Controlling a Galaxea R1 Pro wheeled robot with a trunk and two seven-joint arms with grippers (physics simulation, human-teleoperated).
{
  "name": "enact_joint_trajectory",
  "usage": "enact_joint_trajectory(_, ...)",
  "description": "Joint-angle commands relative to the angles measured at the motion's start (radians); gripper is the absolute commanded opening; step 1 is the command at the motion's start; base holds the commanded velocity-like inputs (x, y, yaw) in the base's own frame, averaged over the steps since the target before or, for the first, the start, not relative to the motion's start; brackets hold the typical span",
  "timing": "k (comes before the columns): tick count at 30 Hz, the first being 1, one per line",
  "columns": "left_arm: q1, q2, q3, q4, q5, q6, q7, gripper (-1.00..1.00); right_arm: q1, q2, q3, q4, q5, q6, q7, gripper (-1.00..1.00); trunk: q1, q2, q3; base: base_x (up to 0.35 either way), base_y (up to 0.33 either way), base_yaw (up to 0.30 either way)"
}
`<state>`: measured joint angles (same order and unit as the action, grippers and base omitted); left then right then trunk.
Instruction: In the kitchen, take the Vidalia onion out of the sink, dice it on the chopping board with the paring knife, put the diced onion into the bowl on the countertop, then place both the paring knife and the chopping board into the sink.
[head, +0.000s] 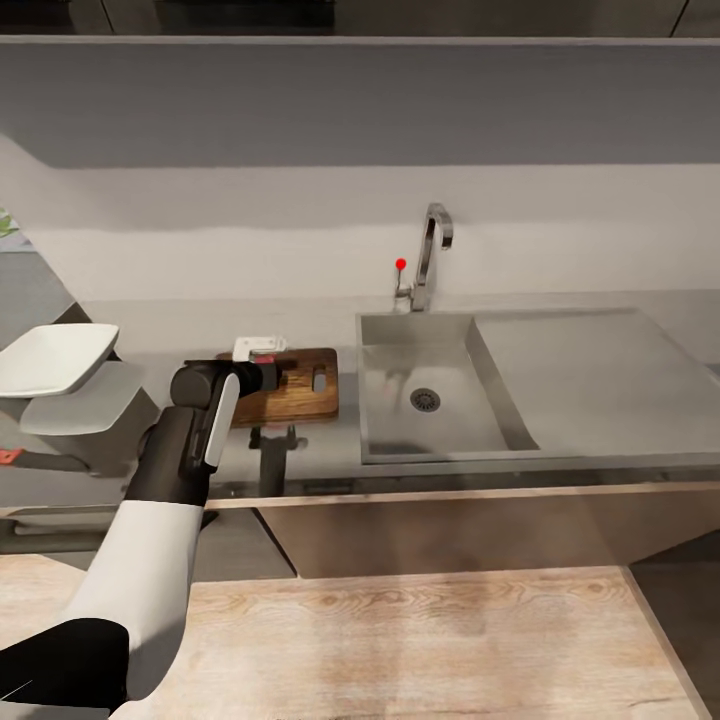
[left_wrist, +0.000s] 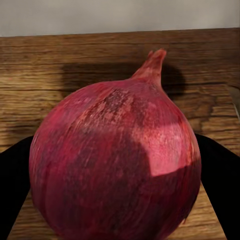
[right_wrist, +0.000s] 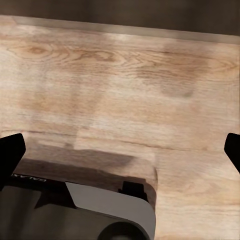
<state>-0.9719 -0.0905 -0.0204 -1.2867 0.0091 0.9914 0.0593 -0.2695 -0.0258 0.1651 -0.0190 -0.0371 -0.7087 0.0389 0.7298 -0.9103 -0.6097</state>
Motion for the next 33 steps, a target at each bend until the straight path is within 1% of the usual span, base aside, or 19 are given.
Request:
enact_joint_trajectory(1,-0.001,0.0,-0.001,-0.001,0.002,0.004,0.005,-1.0,0.0,0.0,0.002,0.001,-0.004,-0.003,0.004,1.0,0.0,-0.001,-0.002,0.0,0.0,0.0)
enact_joint_trajectory(19,-0.001,0.0,0.0,-0.022,-0.001,0.004,0.005,-1.0,0.0,-0.005,0.002,0.001,-0.004,-0.003,0.015,1.0,0.0,-0.001,-0.006,0.0,0.0,0.0)
enact_joint_trajectory(33,-0.001,0.0,0.0,-0.01,0.0,0.004,0.005,-1.0,0.0,-0.001,0.002,0.001,-0.006,-0.003,0.009,1.0,0.0,-0.001,-0.007,0.0,0.0,0.0)
